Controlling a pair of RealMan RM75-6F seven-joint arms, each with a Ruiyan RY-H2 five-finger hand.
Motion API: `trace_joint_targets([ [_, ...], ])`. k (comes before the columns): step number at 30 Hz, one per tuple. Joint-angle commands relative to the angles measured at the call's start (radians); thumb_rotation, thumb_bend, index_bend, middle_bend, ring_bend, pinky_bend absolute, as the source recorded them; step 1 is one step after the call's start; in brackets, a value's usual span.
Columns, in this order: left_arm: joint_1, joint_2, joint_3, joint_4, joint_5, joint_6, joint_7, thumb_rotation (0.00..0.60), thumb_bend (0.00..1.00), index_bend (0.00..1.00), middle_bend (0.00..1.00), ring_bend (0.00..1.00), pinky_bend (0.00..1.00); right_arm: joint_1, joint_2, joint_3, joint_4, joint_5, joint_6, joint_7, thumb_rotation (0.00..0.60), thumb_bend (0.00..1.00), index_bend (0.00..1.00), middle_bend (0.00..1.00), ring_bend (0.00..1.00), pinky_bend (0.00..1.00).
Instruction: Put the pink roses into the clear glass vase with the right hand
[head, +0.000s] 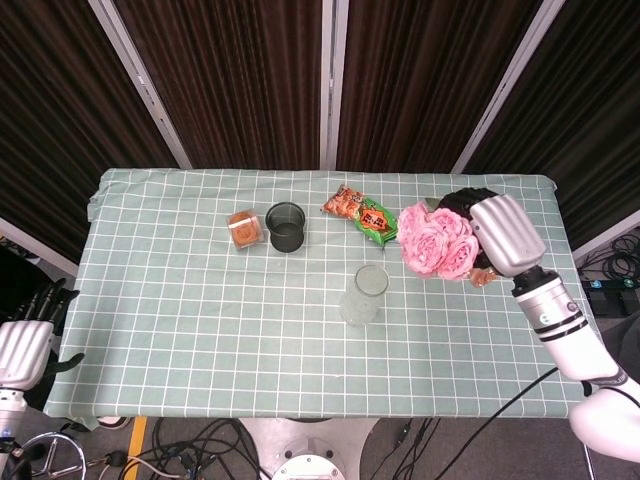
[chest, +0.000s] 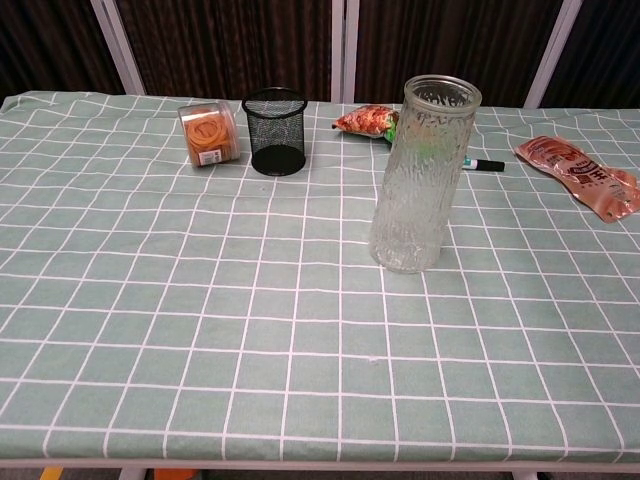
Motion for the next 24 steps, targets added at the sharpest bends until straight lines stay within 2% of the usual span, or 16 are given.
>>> trace_joint_targets([
  [1,-0.001,-0.002,0.0,0.0,-0.001,-0.003,0.0,0.6,0.08,0.14,0.01,0.0,0.19,-0.009,-0.007,0.036,-0.062,0.031,0.043,0.063,0.6,0.14,0.54,0.47,0.37,0.42],
  [6,-0.003,-0.004,0.005,0.004,-0.005,-0.013,0.007,0.6,0.08,0.14,0.01,0.0,0.19,-0.029,-0.045,0.065,-0.183,0.075,0.037,0.305,0.6,0.15,0.54,0.47,0.37,0.42],
  [9,-0.001,0.0,0.006,0.0,-0.015,-0.016,0.012,0.6,0.08,0.14,0.01,0.0,0.19,-0.041,-0.042,0.086,-0.217,0.067,0.037,0.406,0.6,0.15,0.54,0.47,0.37,0.42],
  [16,0.0,-0.001,0.007,0.006,-0.023,-0.023,0.004,0.6,0.08,0.14,0.01,0.0,0.19,-0.053,-0.064,0.102,-0.236,0.067,0.045,0.502,0.6,0.16,0.54,0.47,0.38,0.43],
  [24,-0.003,-0.006,0.01,0.015,-0.022,-0.031,0.003,0.6,0.08,0.14,0.01,0.0,0.19,-0.045,-0.111,0.08,-0.193,0.092,0.003,0.527,0.6,0.16,0.54,0.47,0.38,0.44],
])
